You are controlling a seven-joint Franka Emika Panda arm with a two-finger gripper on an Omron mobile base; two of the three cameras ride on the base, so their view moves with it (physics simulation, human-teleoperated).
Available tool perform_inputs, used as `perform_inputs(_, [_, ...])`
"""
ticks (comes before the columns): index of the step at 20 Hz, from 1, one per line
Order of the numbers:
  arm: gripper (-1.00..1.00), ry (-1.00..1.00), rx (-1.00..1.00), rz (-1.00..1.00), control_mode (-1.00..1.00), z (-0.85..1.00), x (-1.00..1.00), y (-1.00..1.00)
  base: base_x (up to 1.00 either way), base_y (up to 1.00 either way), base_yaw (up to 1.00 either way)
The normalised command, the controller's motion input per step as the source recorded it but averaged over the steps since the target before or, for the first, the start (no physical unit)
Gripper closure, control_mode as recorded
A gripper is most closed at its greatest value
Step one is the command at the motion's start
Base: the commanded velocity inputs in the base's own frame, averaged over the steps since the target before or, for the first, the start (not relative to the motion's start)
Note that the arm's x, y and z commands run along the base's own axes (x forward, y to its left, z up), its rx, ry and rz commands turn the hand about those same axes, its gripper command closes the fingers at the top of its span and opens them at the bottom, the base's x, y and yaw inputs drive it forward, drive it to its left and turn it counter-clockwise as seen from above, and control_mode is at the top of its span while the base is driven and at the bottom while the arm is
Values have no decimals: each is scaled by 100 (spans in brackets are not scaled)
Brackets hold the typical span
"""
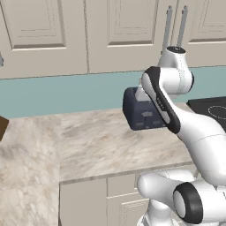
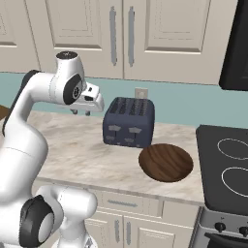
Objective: Open the cabinet and setup a tea strainer by placing it in the bowl upright.
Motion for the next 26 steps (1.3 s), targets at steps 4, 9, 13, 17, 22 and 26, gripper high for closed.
perform_inputs(4, [-100, 1, 0, 0, -100, 0, 0, 0, 0, 0, 0])
perform_inputs(9, [-100, -10, 0, 0, -100, 2, 0, -16, 0, 0, 0])
perform_inputs(13, [-100, -26, 0, 0, -100, 27, 0, -40, 0, 0, 0])
perform_inputs(17, [-100, -27, 0, 0, -100, 63, -1, -35, 0, 0, 0])
perform_inputs(22, [-100, -22, 0, 0, -100, 84, 0, -19, 0, 0, 0])
perform_inputs(26, [-100, -13, 0, -3, -100, 76, 0, -6, 0, 0, 0])
